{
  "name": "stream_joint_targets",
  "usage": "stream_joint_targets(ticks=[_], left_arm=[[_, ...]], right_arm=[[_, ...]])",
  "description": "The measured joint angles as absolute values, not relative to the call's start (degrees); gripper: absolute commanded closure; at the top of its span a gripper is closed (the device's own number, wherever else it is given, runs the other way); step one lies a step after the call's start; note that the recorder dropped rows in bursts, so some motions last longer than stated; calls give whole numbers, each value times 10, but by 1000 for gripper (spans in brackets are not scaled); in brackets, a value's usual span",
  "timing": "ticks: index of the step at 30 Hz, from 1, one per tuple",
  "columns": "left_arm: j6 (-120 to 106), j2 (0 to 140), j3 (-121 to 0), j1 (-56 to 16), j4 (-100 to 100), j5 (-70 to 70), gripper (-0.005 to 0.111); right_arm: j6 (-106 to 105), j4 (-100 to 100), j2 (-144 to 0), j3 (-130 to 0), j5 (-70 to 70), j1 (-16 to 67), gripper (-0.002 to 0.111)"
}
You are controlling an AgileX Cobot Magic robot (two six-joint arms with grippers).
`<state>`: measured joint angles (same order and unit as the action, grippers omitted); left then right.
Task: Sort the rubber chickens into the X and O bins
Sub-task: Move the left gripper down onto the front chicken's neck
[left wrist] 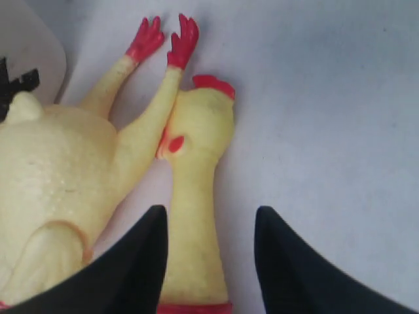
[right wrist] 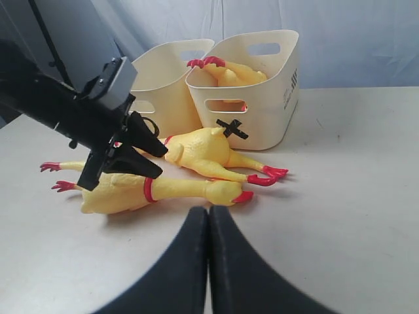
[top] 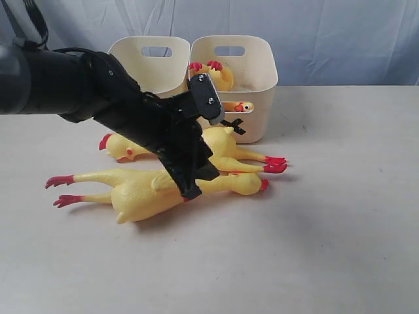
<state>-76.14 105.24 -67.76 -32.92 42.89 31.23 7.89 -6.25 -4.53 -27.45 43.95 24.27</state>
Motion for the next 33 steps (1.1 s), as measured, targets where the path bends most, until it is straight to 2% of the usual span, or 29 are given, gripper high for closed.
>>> stream_joint_targets(ticks=[9,26,33], left_arm=[[-710,1087,-707,-329,328,337,65],[-705,1167,-769,-338,294,368,65],[-632,1192,-784,-354,192,368,66]], right_arm=[[79,-62,-45,-275,440,243,108],[79,-62,-45,-275,440,243,108],[79,-62,-45,-275,440,243,108]])
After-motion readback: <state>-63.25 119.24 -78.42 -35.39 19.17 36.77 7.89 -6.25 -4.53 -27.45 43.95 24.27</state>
